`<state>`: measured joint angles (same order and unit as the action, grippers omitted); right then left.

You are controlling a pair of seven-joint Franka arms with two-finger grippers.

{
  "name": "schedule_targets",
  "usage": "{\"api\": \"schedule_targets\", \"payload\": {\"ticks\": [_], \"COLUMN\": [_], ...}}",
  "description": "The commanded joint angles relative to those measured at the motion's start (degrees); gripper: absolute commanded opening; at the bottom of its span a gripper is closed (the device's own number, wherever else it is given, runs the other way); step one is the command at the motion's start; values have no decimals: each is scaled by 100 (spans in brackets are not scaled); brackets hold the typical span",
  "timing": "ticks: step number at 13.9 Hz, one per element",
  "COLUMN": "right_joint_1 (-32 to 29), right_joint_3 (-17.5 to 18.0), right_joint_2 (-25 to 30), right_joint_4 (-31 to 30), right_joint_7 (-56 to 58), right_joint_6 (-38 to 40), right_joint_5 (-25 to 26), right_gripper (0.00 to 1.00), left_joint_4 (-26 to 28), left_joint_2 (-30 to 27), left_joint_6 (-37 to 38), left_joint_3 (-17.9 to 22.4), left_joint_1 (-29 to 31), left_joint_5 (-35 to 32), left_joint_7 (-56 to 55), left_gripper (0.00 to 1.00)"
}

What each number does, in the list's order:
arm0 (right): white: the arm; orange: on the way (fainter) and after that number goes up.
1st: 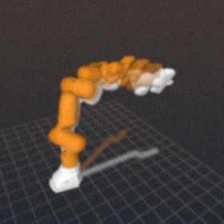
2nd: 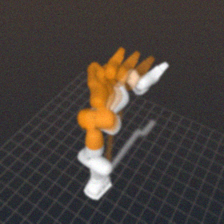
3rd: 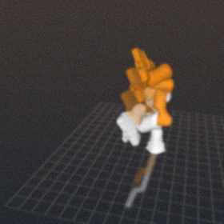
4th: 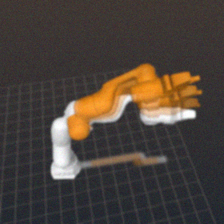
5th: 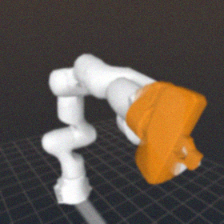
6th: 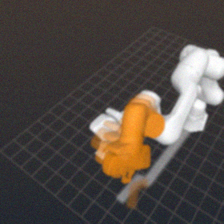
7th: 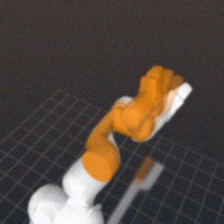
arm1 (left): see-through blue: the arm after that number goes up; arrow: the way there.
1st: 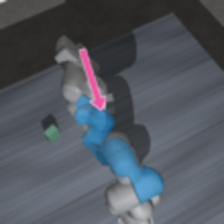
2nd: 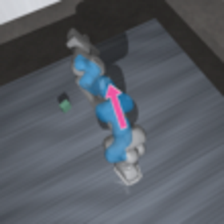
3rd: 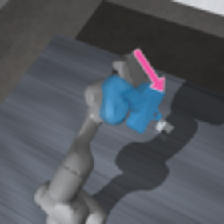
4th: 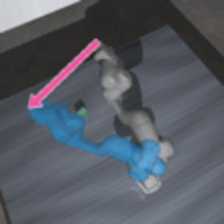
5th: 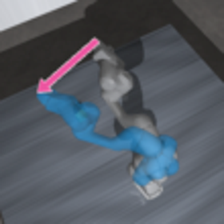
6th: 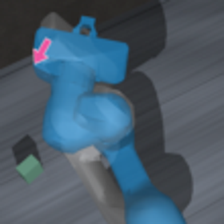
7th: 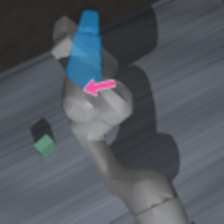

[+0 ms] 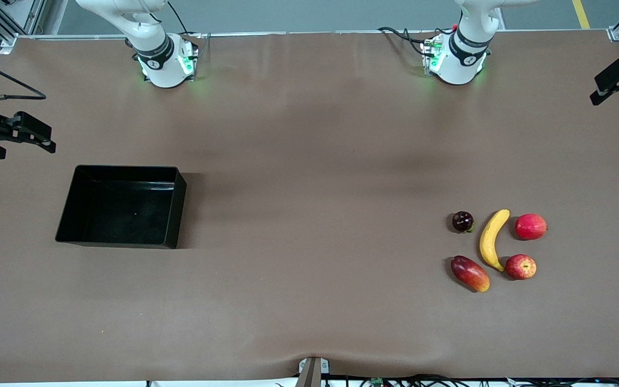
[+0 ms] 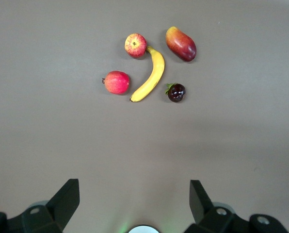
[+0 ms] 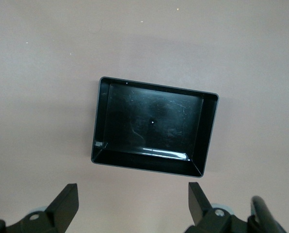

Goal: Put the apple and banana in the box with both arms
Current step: 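Reach the left gripper down to the red apple beside the banana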

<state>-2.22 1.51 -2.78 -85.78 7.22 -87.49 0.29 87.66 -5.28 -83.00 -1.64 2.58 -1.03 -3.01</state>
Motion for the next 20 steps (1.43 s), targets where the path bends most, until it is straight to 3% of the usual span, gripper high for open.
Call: {"api": "schedule_targets", "payload": {"ticks": [1,7,12,18,20], "right_joint_1": [-182,-1165,-1544,-2018,-2054], "right_joint_3": [33,33,25,42,51], "right_joint_2": [-309,-1285,-2049,-2306,-2297], "right_joint_4": [158,158,-35,-1440,-1827], "right_joint_7": [25,69,1080,1449,1432], "right_joint_6": [22,-425,-1109,-2859,-3184], "right_joint_5": [147,138,165,138,69], "right_gripper": [100,100,100,100,70], "left_joint_4": [-110,31,-83,-435,-434], "left_joint_2": [614,1958,2916,4226,4499], "left_joint_6": [-505,-1603,-2921,-4503,-4752], "left_joint_3": [-56,-293,-241,-232,-232], "left_joint_1": [-47,-109,-13,330,453], "left_joint_5": [-108,-126,-231,-319,-284], "left_joint_7": [-60,1,1203,2514,2656], "left_gripper": [100,100,100,100,100]}}
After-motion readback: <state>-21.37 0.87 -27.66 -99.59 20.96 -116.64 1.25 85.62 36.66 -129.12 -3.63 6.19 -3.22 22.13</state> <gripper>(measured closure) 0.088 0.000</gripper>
